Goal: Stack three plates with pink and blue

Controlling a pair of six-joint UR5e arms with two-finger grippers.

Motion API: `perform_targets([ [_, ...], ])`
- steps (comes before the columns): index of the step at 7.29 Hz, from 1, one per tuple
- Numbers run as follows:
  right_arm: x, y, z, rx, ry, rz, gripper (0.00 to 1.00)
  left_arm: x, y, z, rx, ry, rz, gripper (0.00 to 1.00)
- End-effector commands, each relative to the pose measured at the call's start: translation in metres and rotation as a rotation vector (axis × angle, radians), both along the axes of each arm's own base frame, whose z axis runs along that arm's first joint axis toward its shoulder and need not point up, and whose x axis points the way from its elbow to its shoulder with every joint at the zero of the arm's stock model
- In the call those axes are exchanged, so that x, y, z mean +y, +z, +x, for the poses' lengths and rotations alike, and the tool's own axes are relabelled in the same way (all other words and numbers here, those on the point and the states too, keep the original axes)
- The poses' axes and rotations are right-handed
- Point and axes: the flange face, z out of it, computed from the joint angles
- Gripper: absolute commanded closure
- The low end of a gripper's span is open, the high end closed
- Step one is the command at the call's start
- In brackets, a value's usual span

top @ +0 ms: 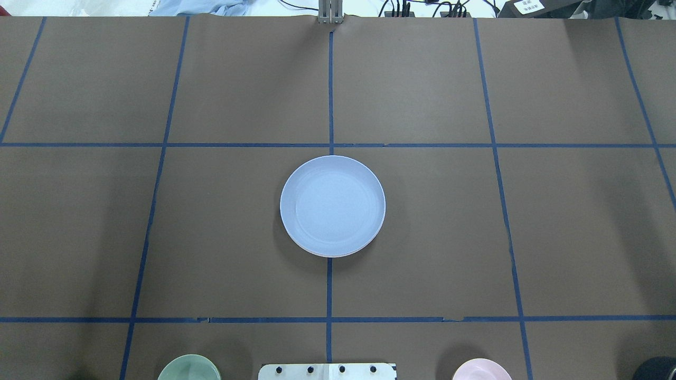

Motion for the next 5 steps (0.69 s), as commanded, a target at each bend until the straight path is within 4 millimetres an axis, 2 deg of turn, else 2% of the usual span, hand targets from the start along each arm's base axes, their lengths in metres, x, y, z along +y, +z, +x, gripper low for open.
perform_targets([
  [1,0.0000,0.0007,-0.0002,0.000,-0.002,-0.001,0.00,0.0003,-0.0002,0.0000,0.000,0.001,0.001,0.00],
  [5,0.0003,0.0037,-0.0002,0.000,-0.002,-0.007,0.00,0.0008,-0.0005,0.0000,0.000,0.001,0.002,0.00],
])
